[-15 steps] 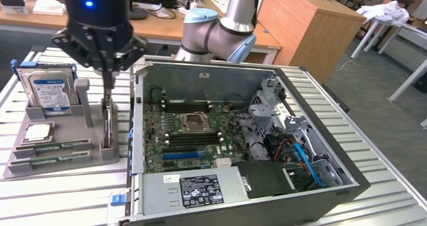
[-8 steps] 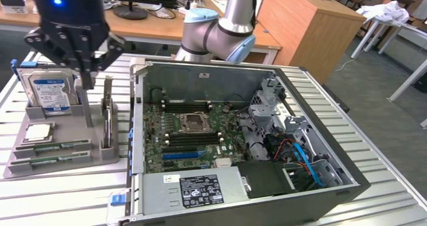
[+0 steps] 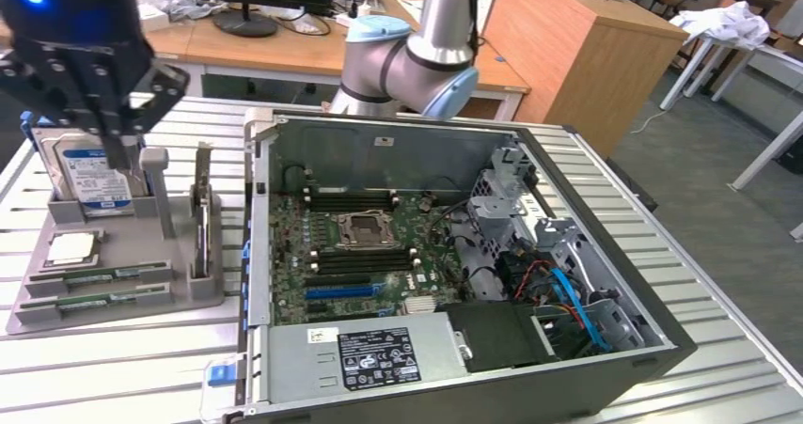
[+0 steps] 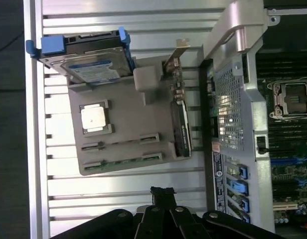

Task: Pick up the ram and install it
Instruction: 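Reach for the ram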

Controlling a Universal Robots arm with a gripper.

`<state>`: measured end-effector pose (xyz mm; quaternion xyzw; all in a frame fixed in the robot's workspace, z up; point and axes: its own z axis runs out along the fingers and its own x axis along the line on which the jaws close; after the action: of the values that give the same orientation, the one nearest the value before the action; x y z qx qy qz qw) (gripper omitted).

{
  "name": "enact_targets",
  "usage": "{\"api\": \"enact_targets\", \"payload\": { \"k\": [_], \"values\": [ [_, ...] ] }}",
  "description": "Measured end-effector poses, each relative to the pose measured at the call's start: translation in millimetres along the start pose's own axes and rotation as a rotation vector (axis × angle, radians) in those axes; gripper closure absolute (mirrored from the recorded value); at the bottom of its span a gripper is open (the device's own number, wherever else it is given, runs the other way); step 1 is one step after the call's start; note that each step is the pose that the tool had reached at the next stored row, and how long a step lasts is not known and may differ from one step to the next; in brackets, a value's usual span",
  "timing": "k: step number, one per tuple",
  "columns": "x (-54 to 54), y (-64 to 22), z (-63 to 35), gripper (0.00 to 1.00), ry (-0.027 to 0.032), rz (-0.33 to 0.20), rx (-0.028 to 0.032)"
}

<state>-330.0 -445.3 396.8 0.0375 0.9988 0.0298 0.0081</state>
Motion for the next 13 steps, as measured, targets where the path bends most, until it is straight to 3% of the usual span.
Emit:
{"api": "enact_targets", "payload": {
  "k": [7,13],
  "values": [
    [31.9,-0.4,1.9,0.9,0.0001,0.0,0.0006],
    [36.6,2.4,2.9,0.9,0.001,-0.013,-0.0001]
  ]
}}
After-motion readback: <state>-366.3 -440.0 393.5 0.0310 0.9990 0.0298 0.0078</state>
